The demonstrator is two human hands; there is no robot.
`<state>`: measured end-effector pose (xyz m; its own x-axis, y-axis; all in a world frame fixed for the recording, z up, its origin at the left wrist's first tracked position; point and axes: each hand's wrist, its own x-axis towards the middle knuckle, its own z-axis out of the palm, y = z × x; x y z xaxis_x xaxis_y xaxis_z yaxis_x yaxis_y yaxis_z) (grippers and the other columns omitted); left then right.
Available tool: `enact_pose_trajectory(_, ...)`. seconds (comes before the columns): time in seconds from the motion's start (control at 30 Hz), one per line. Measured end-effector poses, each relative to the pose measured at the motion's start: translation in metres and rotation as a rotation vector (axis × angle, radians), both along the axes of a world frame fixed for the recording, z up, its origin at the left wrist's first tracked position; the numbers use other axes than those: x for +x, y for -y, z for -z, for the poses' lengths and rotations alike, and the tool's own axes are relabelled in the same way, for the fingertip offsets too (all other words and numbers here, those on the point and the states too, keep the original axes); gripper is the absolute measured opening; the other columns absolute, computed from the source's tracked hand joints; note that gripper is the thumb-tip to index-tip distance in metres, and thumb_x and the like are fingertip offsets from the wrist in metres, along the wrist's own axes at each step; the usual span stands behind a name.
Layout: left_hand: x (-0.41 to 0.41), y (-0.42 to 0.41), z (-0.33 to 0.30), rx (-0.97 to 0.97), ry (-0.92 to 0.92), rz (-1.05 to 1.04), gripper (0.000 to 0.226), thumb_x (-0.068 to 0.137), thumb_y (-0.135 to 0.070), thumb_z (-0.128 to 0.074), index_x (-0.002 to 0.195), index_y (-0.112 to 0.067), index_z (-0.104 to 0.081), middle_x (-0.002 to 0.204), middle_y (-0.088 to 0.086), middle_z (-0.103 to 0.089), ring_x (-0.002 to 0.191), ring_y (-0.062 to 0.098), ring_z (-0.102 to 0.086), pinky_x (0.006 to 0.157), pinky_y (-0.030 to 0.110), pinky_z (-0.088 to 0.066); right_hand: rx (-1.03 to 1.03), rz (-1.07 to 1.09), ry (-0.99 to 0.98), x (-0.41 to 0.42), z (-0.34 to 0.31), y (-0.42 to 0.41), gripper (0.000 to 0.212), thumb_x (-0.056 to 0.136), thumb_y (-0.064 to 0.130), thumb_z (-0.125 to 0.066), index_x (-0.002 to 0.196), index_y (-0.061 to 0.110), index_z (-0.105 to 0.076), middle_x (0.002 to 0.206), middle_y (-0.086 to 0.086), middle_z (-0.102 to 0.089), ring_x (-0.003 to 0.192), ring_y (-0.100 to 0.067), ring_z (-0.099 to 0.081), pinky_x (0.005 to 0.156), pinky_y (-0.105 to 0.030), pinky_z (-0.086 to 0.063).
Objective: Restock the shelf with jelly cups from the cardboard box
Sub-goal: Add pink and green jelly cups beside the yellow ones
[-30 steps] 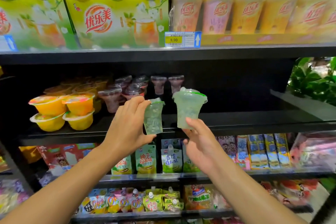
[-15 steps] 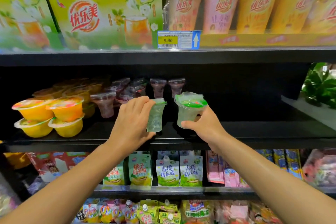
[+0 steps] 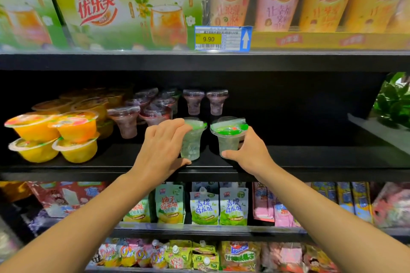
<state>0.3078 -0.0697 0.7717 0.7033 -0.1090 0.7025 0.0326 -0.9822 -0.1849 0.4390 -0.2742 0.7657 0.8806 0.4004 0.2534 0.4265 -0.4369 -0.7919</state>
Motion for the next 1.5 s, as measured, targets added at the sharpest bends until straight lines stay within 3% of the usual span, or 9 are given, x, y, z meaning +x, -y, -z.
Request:
enact_pose_trajectory(0.2, 0.000, 0.005, 0.005, 0.022, 0.020, 0.036, 0.077, 0.063, -0.028, -0.091, 0.128, -0.016, -0.050, 0.126, 0.005, -0.049, 0.118, 0.028, -0.046, 0.089, 0.038, -0.032, -0.114, 0.060, 0.011, 0.004, 0.002, -0.006, 0.073, 0.066, 0.045, -0.088, 0.125, 0.025, -0.050, 0.120, 0.007, -0.063, 0.114, -0.021, -0.059, 0.102, -0.051, -0.045)
enact_pose_trajectory(0.47, -0.015, 0.013, 0.000, -0.072, -0.051, 0.006, 0.074, 0.070, -0.037, -0.086, 0.134, -0.018, -0.052, 0.131, 0.003, -0.049, 0.123, 0.024, -0.042, 0.094, 0.039, -0.037, -0.237, 0.102, 0.043, -0.009, -0.004, -0.002, 0.074, 0.071, 0.055, -0.082, 0.130, 0.029, -0.047, 0.122, 0.007, -0.063, 0.118, -0.022, -0.057, 0.101, -0.051, -0.045)
enact_pose_trajectory(0.73, -0.042, 0.019, 0.013, -0.201, -0.101, -0.028, 0.077, 0.077, -0.041, -0.081, 0.143, -0.021, -0.046, 0.144, 0.001, -0.041, 0.131, 0.024, -0.039, 0.102, 0.042, -0.039, -0.218, 0.155, 0.132, -0.041, 0.001, 0.017, 0.076, 0.080, 0.047, -0.078, 0.141, 0.020, -0.041, 0.135, -0.005, -0.052, 0.126, -0.031, -0.046, 0.099, -0.051, -0.043)
enact_pose_trajectory(0.93, -0.059, 0.031, 0.031, -0.257, -0.238, -0.082, 0.064, 0.098, -0.050, -0.049, 0.154, -0.025, -0.031, 0.156, 0.002, -0.025, 0.141, 0.026, -0.026, 0.109, 0.045, -0.030, -0.463, 0.105, 0.235, -0.079, 0.009, 0.022, 0.076, 0.093, 0.051, -0.059, 0.154, 0.024, -0.024, 0.148, -0.007, -0.040, 0.135, -0.032, -0.037, 0.108, -0.047, -0.035)
enact_pose_trajectory(1.1, -0.064, 0.039, 0.030, -0.270, -0.338, -0.105, 0.075, 0.092, -0.065, -0.009, 0.157, -0.030, -0.022, 0.162, 0.001, -0.019, 0.146, 0.025, -0.019, 0.112, 0.046, -0.026, -0.558, 0.041, 0.329, -0.098, 0.018, 0.026, 0.072, 0.099, 0.053, -0.046, 0.158, 0.029, -0.013, 0.162, -0.001, -0.018, 0.148, -0.026, -0.016, 0.121, -0.050, -0.014)
enact_pose_trajectory(1.27, -0.058, 0.045, 0.027, -0.301, -0.488, -0.119, 0.065, 0.102, -0.060, -0.019, 0.159, -0.034, -0.004, 0.167, -0.003, 0.000, 0.153, 0.023, -0.002, 0.118, 0.047, -0.013, -0.622, -0.009, 0.364, -0.103, 0.018, 0.031, 0.068, 0.102, 0.052, -0.037, 0.159, 0.036, -0.003, 0.167, 0.002, 0.009, 0.153, -0.025, 0.004, 0.122, -0.056, 0.004)
enact_pose_trajectory(1.5, -0.048, 0.048, 0.023, -0.298, -0.561, -0.143, 0.069, 0.103, -0.056, -0.021, 0.159, -0.017, -0.014, 0.168, -0.001, 0.002, 0.154, 0.022, 0.000, 0.120, 0.048, -0.012, -0.610, -0.011, 0.403, -0.094, 0.009, 0.034, 0.065, 0.104, 0.038, -0.040, 0.160, 0.022, -0.010, 0.167, 0.003, -0.006, 0.154, -0.015, -0.001, 0.122, -0.054, 0.003)
